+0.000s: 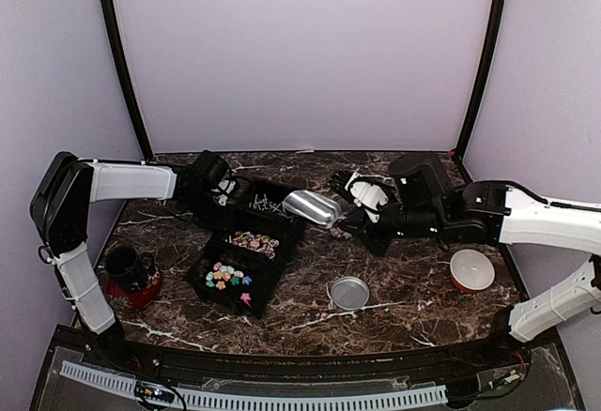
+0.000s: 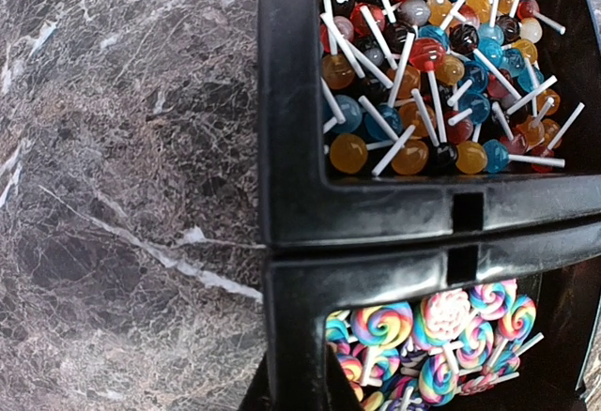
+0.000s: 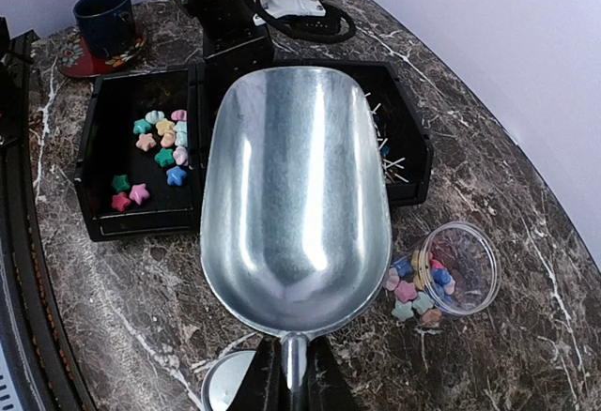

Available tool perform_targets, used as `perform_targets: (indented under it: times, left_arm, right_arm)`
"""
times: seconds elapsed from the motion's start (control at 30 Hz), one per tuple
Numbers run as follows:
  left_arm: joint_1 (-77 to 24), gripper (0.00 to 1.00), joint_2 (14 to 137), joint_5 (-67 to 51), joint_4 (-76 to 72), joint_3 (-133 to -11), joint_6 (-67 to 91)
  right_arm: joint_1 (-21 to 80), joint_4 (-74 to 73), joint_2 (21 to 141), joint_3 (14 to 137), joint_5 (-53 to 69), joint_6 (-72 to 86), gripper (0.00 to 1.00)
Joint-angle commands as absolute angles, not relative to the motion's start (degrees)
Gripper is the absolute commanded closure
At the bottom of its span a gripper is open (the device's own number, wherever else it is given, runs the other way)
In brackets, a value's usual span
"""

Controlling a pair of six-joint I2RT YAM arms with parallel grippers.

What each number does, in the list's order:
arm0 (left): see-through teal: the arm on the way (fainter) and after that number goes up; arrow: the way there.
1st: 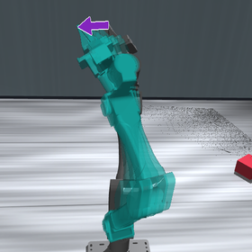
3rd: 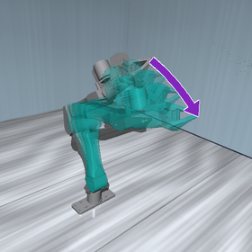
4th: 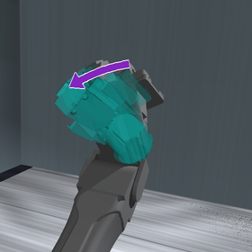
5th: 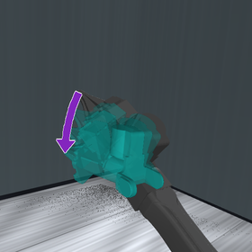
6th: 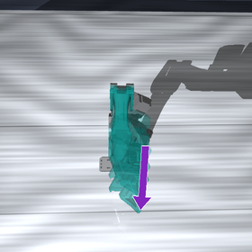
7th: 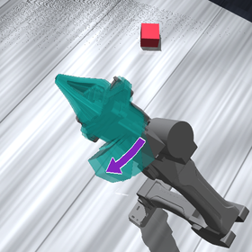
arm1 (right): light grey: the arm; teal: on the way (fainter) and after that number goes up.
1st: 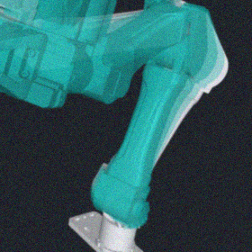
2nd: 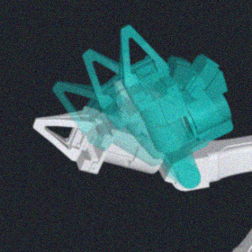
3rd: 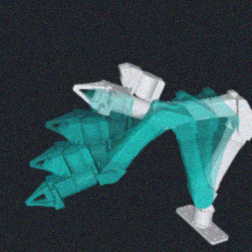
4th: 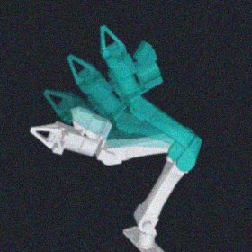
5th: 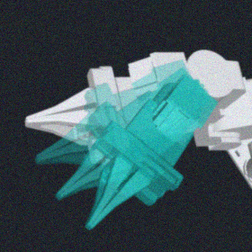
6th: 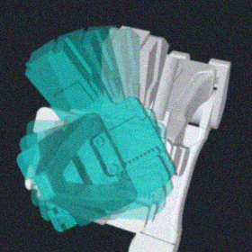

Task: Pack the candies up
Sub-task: Pick up the plate from the center of the board.

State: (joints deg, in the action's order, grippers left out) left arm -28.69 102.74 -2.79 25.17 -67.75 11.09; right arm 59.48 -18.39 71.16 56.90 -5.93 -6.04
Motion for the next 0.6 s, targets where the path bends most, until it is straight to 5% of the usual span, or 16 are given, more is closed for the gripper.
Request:
perform_targets:
  times: [0.0, 0.57]
  left_arm:
    - [-28.7, 1.00, 101.5, -4.9, 25.2, -66.9, 11.2]
    - [-23.6, 1.00, 91.7, -33.1, 3.5, -55.7, 24.1]
  right_arm:
    - [60.9, -21.1, 71.6, 61.5, -6.8, -6.7, 1.00]
    - [61.1, -19.1, 66.8, 65.6, -1.1, -1.5, 1.00]
